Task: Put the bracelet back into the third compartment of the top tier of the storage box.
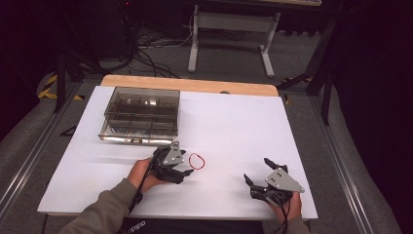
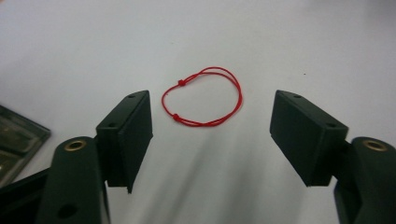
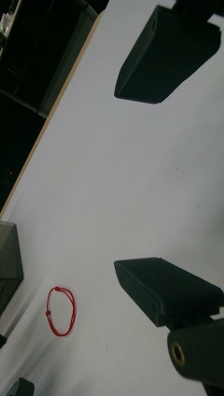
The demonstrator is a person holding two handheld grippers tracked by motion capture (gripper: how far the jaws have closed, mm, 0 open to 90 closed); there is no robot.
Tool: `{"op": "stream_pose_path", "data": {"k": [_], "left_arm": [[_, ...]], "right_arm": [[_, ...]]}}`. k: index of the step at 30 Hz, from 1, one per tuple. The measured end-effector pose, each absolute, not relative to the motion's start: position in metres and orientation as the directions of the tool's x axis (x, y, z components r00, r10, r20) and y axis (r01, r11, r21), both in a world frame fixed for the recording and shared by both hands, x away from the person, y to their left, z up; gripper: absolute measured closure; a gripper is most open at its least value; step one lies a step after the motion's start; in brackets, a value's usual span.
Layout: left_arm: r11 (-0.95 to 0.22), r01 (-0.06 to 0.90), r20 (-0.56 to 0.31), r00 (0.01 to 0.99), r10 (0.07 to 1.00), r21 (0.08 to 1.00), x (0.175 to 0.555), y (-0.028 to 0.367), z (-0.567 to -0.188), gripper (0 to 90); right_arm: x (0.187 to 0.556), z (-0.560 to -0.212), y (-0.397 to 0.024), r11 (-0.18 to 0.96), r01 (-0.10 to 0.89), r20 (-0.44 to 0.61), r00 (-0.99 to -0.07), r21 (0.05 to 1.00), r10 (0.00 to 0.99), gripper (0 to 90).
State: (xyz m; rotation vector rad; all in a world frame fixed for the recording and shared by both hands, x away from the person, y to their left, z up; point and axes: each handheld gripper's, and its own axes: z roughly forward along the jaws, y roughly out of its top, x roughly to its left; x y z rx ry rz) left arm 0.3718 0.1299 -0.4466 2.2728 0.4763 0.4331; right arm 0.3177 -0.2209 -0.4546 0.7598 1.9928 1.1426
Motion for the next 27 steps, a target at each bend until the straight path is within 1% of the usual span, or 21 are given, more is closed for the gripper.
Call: {"op": "stream_pose_path", "data": {"k": [3, 8, 10, 12, 13, 14, 15, 17, 18, 19, 20, 23, 27], "left_arm": [[-0.647, 0.211, 0.139, 0.884, 0.446, 0.732, 0.374, 0.126, -0.450, 31.1], [-0.661, 0.218, 0.113, 0.900, 0.420, 0.718, 0.377, 0.119, -0.455, 35.4], [-0.661, 0.220, 0.097, 0.908, 0.407, 0.717, 0.380, 0.115, -0.457, 41.2], [-0.676, 0.233, 0.097, 0.906, 0.413, 0.699, 0.382, 0.110, -0.461, 42.7], [-0.674, 0.245, 0.084, 0.906, 0.416, 0.697, 0.384, 0.108, -0.463, 46.4], [-0.674, 0.245, 0.084, 0.906, 0.416, 0.697, 0.384, 0.108, -0.463, 48.0], [-0.665, 0.259, 0.063, 0.906, 0.419, 0.701, 0.386, 0.107, -0.464, 48.0], [-0.649, 0.281, 0.030, 0.905, 0.425, 0.707, 0.389, 0.107, -0.465, 51.8], [-0.640, 0.288, 0.020, 0.904, 0.428, 0.712, 0.390, 0.107, -0.465, 57.6], [-0.635, 0.294, 0.015, 0.901, 0.434, 0.714, 0.390, 0.107, -0.466, 57.6], [-0.630, 0.301, 0.017, 0.895, 0.446, 0.716, 0.390, 0.107, -0.465, 61.4], [-0.601, 0.335, -0.009, 0.878, 0.479, 0.726, 0.392, 0.109, -0.467, 78.8], [-0.622, 0.308, 0.014, 0.890, 0.456, 0.720, 0.390, 0.108, -0.466, 88.8]], "right_arm": [[0.318, -0.455, -0.221, 0.402, 0.145, -0.252, -0.578, 0.904, 0.776, 12.6], [0.319, -0.456, -0.220, 0.392, 0.156, -0.233, -0.589, 0.907, 0.774, 9.1], [0.319, -0.457, -0.219, 0.394, 0.160, -0.231, -0.592, 0.905, 0.772, 9.0], [0.320, -0.457, -0.219, 0.397, 0.160, -0.233, -0.594, 0.904, 0.770, 8.4], [0.320, -0.458, -0.220, 0.395, 0.165, -0.227, -0.598, 0.904, 0.769, 8.3], [0.320, -0.458, -0.220, 0.395, 0.165, -0.227, -0.598, 0.904, 0.769, 8.3], [0.320, -0.458, -0.220, 0.393, 0.165, -0.225, -0.599, 0.904, 0.769, 8.3], [0.320, -0.458, -0.220, 0.394, 0.168, -0.223, -0.600, 0.904, 0.768, 8.3], [0.320, -0.458, -0.219, 0.404, 0.172, -0.230, -0.599, 0.898, 0.767, 8.3], [0.320, -0.458, -0.219, 0.404, 0.172, -0.230, -0.599, 0.898, 0.767, 8.3], [0.320, -0.458, -0.218, 0.410, 0.170, -0.235, -0.602, 0.896, 0.763, 8.3], [0.320, -0.459, -0.217, 0.423, 0.170, -0.244, -0.606, 0.890, 0.757, 8.6], [0.320, -0.459, -0.216, 0.441, 0.174, -0.256, -0.608, 0.881, 0.751, 9.4]]}}
